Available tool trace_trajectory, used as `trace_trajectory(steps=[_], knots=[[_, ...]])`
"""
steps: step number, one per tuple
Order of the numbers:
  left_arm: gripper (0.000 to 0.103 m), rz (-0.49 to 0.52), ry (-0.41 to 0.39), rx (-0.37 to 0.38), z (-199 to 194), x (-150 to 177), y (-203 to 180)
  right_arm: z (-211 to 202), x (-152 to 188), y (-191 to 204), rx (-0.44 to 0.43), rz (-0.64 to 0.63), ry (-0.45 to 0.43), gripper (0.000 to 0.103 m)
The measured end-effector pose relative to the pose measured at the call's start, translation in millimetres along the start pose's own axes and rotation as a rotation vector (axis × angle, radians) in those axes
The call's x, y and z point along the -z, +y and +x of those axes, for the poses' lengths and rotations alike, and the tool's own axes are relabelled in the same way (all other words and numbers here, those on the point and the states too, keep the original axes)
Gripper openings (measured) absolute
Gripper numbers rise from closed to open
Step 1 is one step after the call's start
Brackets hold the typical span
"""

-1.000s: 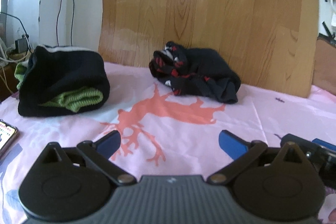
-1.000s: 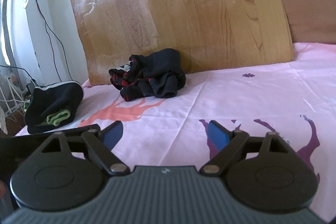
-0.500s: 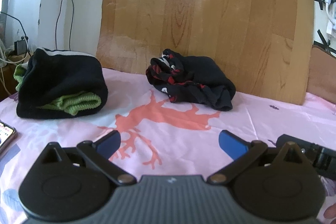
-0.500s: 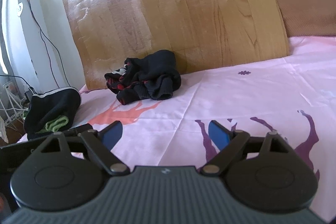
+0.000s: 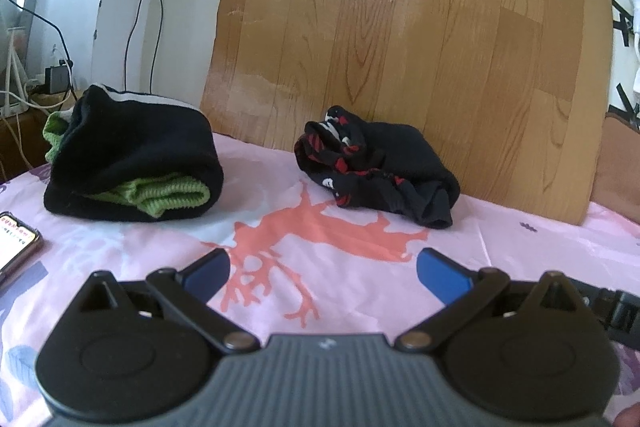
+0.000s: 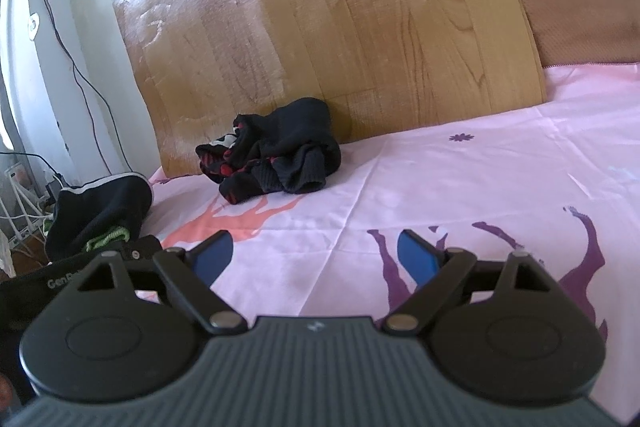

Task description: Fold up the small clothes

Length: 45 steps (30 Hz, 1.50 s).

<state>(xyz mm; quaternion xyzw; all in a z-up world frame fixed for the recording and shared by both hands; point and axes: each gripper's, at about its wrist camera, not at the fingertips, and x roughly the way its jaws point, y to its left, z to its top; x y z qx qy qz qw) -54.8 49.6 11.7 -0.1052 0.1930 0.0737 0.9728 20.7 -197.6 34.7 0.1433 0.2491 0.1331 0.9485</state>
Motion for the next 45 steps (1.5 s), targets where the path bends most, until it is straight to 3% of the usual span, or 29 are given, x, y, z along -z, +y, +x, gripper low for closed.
trace_trajectory(steps=[10, 20, 25, 45], knots=[[0.103, 0.014, 0.001, 0.012, 0, 1, -1, 0, -1, -3, -0.006, 0.023, -0.004, 0.093], [0.103, -0.008, 0.014, -0.047, 1, 0, 3, -1, -1, -5, -0.011, 0.038, -0.006, 0.093], [0.103, 0.022, 0.056, -0.048, 7, 0, 1, -2, -1, -6, -0.013, 0.041, -0.006, 0.093], [0.103, 0.095, 0.100, -0.042, 12, 5, -11, -2, -2, -7, -0.016, 0.053, -0.005, 0.093]])
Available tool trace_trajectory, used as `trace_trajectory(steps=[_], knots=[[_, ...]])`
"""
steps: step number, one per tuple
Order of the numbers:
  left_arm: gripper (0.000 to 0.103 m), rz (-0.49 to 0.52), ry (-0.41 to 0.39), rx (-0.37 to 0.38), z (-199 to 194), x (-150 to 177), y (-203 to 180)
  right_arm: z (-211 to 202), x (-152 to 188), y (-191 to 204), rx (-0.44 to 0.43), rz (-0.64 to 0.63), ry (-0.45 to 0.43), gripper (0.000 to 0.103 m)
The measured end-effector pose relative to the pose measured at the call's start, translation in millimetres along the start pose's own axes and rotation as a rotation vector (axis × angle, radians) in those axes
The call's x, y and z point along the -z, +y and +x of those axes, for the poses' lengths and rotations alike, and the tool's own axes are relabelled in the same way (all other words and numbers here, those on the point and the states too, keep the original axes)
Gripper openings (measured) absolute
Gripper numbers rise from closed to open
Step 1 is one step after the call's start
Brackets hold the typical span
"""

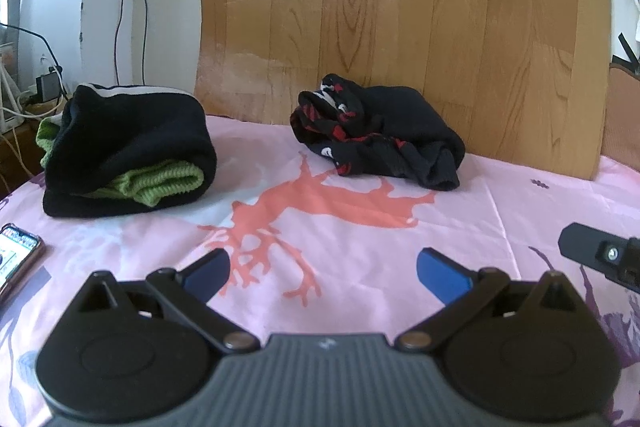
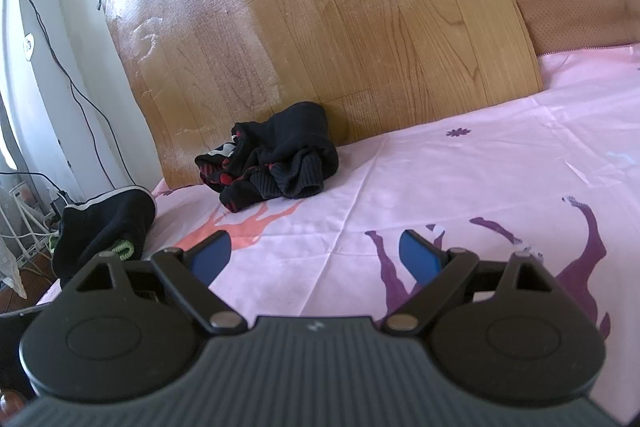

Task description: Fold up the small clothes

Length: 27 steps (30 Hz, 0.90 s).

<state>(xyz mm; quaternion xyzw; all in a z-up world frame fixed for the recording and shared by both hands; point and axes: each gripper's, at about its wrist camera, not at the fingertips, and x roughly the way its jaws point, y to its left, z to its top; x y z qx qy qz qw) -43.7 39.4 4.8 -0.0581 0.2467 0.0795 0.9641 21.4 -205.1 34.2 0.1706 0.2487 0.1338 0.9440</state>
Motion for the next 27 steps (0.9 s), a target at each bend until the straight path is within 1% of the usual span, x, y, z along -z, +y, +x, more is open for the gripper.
trace_trajectory(steps=[10, 13, 16, 18, 19, 23, 27], knots=[[0.103, 0.021, 0.010, -0.006, 1, 0, -2, 0, 0, -1, -0.002, 0.003, 0.001, 0.093], [0.103, 0.053, 0.026, -0.004, 3, 0, -6, 0, 0, -1, -0.003, 0.006, 0.001, 0.093], [0.103, 0.109, 0.063, 0.001, 7, 1, -13, 0, 0, -1, -0.003, 0.007, 0.001, 0.093], [0.103, 0.129, 0.059, -0.024, 6, 1, -16, 0, 0, -1, -0.005, 0.011, 0.000, 0.093], [0.103, 0.131, 0.056, -0.025, 6, 2, -17, 0, 0, -2, -0.005, 0.013, -0.001, 0.093], [0.103, 0.111, 0.064, -0.034, 6, 0, -13, 0, -1, -4, -0.009, 0.025, -0.003, 0.093], [0.103, 0.101, 0.063, -0.078, 5, -2, -10, 0, -1, -5, -0.013, 0.034, -0.004, 0.093]])
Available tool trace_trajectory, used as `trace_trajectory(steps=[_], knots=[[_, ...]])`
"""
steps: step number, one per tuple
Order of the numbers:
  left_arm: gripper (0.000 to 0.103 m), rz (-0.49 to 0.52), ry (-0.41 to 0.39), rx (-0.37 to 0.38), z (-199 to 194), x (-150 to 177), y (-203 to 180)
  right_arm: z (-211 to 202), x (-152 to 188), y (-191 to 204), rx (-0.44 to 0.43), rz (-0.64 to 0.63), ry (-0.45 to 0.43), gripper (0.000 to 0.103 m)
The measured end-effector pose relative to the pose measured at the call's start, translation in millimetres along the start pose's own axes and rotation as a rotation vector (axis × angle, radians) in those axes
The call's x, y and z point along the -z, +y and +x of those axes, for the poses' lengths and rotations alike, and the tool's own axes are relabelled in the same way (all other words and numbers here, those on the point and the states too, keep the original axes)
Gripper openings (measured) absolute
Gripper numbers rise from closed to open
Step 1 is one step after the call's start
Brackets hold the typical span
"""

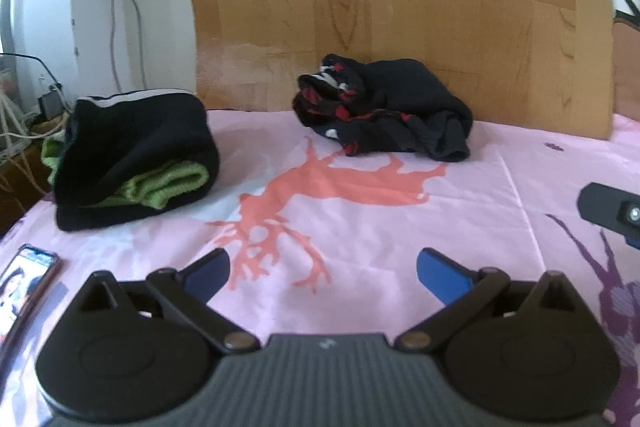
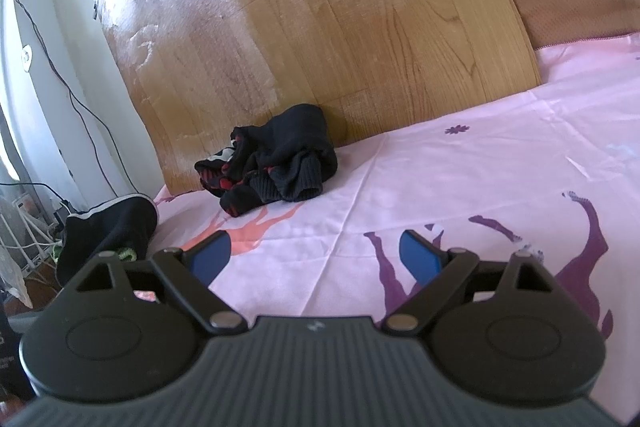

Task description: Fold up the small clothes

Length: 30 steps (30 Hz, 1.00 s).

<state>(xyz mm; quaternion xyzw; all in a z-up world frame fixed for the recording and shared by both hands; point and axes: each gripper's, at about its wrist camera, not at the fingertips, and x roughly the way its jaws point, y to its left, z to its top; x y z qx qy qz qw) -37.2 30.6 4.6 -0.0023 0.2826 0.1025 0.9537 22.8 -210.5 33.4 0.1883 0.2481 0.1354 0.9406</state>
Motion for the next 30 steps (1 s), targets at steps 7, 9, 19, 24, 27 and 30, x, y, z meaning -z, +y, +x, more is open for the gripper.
trace_trajectory(steps=[7, 9, 19, 24, 27, 30], knots=[[0.103, 0.032, 0.013, -0.058, -5, -2, 0, 0, 0, 0, -0.002, 0.005, 0.000, 0.093], [0.103, 0.034, 0.010, -0.069, -7, -3, 1, 0, 0, -1, -0.003, 0.009, -0.001, 0.093], [0.103, 0.033, -0.011, -0.108, -17, -10, 7, -1, -1, -2, -0.004, 0.018, 0.000, 0.093], [0.103, 0.038, -0.003, -0.110, -17, -10, 7, -1, -1, -2, -0.005, 0.019, 0.000, 0.093], [0.103, 0.042, 0.003, -0.108, -18, -9, 6, -1, -1, -3, -0.006, 0.019, 0.000, 0.093], [0.103, 0.047, 0.010, -0.107, -17, -9, 6, -1, -1, -3, -0.006, 0.022, 0.000, 0.093]])
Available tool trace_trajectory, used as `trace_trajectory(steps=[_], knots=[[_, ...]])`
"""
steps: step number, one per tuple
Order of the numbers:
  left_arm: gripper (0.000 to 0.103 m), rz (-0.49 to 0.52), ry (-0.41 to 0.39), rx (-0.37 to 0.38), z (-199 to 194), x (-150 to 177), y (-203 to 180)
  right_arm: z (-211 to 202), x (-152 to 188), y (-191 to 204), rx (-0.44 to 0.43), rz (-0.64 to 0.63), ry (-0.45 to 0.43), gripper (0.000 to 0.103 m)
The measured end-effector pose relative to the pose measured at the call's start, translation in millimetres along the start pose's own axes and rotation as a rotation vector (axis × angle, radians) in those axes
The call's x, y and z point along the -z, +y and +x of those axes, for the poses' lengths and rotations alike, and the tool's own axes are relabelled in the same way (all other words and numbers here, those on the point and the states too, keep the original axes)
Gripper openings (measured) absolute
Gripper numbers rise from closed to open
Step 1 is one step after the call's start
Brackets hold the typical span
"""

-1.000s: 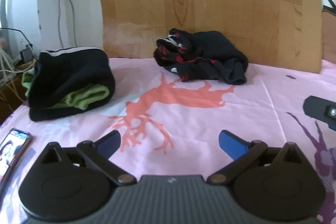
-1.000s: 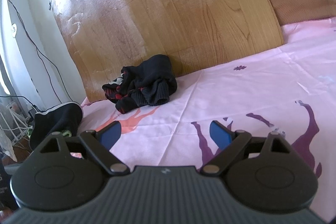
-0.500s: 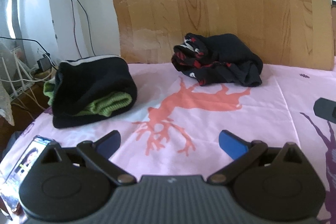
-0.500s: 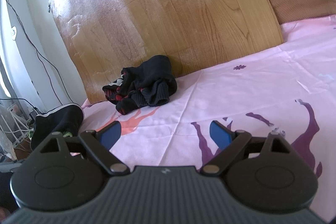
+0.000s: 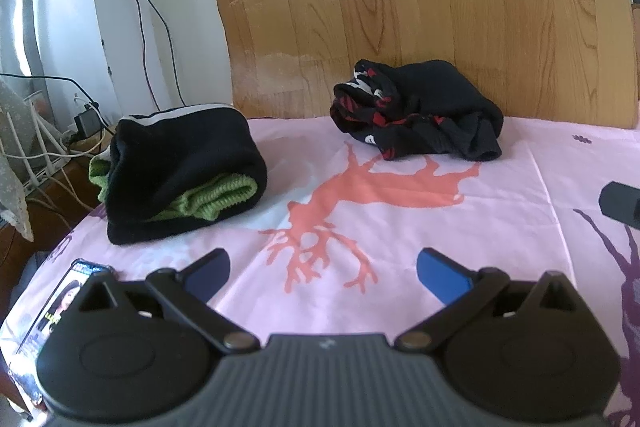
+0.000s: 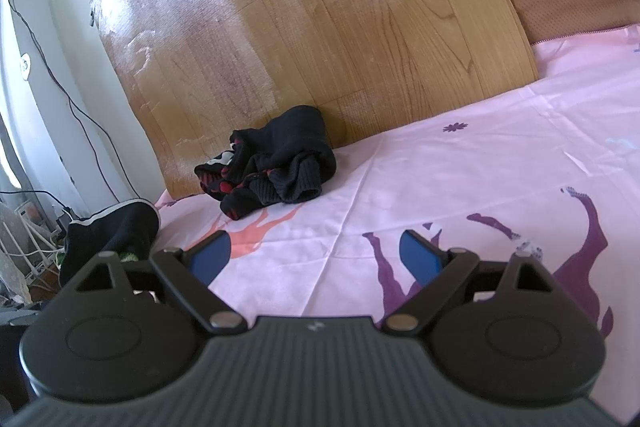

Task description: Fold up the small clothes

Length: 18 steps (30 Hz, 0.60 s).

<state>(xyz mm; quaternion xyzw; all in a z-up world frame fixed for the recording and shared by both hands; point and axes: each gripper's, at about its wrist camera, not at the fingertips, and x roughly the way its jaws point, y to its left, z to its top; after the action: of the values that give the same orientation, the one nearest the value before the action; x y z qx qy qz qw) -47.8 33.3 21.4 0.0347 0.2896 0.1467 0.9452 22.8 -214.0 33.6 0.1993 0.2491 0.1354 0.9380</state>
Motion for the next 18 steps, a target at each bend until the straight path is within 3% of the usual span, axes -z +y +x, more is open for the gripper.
trace_trajectory(steps=[18], knots=[[0.103, 0.010, 0.043, 0.018, 3.5, 2.4, -3.1, -0.5, 0.4, -0.5, -0.003, 0.010, 0.000, 0.093]])
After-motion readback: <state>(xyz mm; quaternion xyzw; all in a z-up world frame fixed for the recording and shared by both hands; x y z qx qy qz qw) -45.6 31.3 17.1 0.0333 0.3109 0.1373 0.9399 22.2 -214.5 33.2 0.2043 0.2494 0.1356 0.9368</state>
